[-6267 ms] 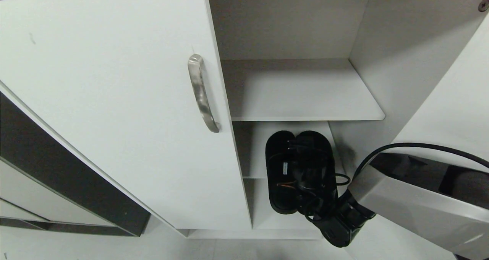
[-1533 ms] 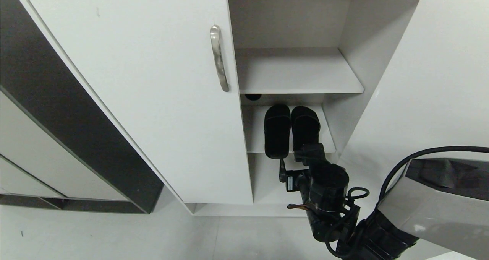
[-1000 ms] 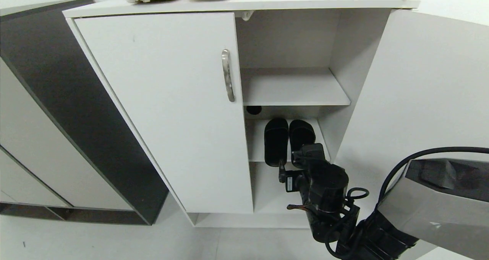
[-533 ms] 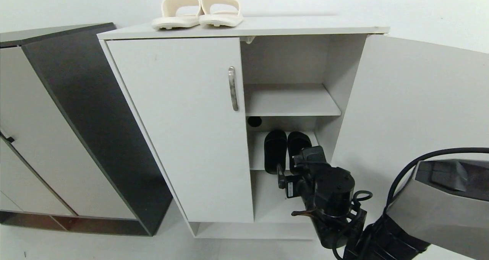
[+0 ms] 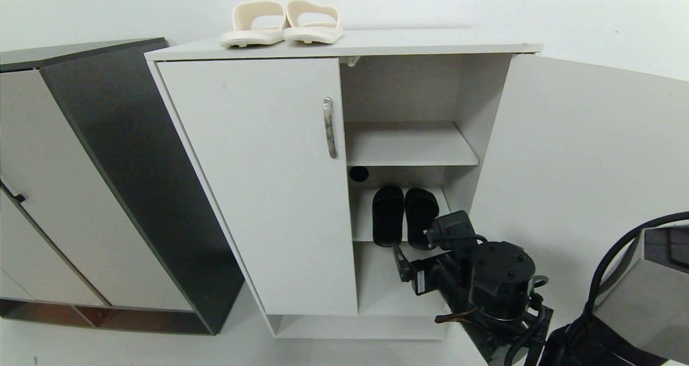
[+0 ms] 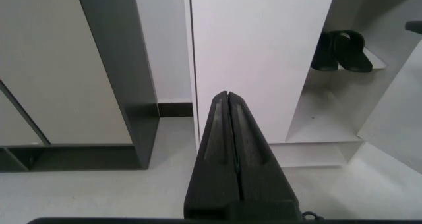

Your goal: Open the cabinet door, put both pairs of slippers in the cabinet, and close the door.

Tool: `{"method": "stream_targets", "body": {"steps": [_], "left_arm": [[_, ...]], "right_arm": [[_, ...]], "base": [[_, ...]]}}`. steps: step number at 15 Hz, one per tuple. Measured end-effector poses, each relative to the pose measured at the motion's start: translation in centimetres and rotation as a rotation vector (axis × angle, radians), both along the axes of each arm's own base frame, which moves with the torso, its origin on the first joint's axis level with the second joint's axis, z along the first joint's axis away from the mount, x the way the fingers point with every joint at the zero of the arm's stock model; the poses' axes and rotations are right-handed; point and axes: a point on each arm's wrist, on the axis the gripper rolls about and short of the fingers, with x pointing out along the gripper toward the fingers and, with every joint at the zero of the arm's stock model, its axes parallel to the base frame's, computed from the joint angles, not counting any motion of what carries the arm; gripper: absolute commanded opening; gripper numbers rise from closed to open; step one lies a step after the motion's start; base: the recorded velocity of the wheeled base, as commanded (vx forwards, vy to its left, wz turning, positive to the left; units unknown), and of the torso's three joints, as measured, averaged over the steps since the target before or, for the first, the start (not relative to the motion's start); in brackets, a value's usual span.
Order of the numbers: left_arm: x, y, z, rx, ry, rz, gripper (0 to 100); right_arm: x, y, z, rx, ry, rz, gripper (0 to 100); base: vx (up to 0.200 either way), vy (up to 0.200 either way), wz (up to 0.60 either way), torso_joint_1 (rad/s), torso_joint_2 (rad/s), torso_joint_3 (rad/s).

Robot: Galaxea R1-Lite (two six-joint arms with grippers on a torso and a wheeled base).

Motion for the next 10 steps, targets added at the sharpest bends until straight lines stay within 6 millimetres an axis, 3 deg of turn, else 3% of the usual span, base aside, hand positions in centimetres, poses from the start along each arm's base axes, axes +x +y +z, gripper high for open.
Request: {"method": "stream_targets", "body": {"steps": [7,10], "left_arm": [[0.00,0.00,0.00,0.000,0.000,-0.001,0],[0.00,0.00,0.00,0.000,0.000,-0.001,0]], "right_arm": [[-0.31,-0.45,0.00,-0.004,-0.022,0.021,100],[-0.17,-0.62,-0.19,-0.013,-0.018,0.017,100]], "base": [[0.000,0.000,0.00,0.000,0.00,0.000],[0.000,0.200,0.00,0.001,0.00,0.009]]}}
